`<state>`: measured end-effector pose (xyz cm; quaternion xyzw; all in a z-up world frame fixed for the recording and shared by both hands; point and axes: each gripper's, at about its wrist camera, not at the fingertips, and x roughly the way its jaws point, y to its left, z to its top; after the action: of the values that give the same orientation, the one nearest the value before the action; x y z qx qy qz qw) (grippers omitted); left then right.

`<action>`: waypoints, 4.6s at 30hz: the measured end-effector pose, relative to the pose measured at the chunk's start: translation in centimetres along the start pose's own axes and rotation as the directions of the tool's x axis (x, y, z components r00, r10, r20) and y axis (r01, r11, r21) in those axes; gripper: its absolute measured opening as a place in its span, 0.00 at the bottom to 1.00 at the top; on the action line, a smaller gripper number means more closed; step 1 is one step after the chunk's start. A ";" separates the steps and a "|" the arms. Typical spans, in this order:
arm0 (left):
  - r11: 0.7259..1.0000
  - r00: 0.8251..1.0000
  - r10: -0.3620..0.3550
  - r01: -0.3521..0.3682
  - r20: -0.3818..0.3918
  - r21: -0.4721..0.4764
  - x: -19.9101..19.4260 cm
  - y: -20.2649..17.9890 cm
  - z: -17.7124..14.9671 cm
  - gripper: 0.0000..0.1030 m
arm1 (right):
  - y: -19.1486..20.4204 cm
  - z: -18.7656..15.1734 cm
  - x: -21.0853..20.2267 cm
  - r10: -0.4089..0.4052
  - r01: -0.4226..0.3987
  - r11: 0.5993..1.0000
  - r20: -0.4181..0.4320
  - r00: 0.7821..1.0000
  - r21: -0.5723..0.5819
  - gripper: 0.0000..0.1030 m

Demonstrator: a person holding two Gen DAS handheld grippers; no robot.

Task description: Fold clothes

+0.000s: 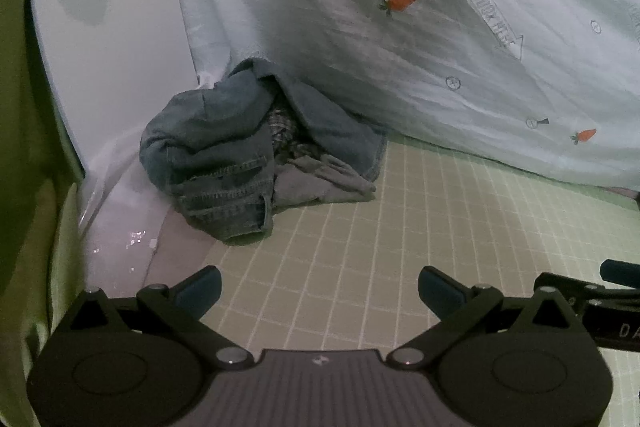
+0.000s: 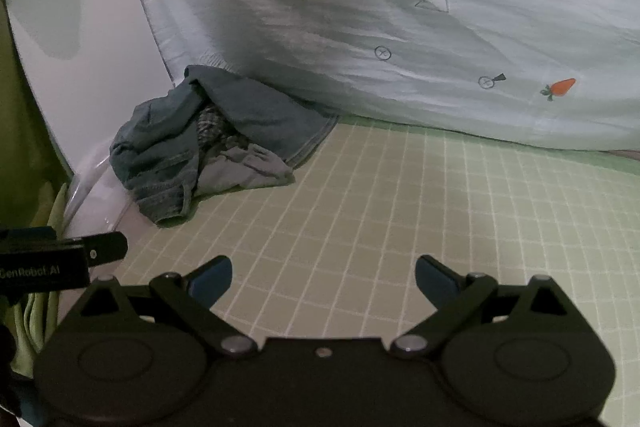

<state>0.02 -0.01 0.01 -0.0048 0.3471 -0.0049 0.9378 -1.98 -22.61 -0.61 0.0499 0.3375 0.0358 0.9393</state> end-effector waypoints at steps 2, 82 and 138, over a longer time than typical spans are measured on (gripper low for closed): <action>1.000 1.000 0.000 0.000 0.001 -0.002 0.0 0.0 0.1 1.00 | -0.1 0.0 0.0 0.004 -0.004 1.000 -0.001 1.000 0.000 0.96; 0.984 0.994 0.101 -0.105 -0.033 -0.146 8.4 5.5 7.3 1.00 | 1.5 8.3 9.9 -0.013 0.013 1.000 0.029 1.000 0.011 0.99; 0.963 0.981 -0.179 0.191 0.080 -0.190 7.9 4.0 12.9 0.05 | -11.1 9.6 5.9 -0.492 0.407 0.860 0.288 0.822 0.307 0.04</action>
<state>14.41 4.01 4.64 -0.1299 0.3145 -0.0582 0.9385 9.08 -33.65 1.73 0.0832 0.1656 -0.2374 0.9536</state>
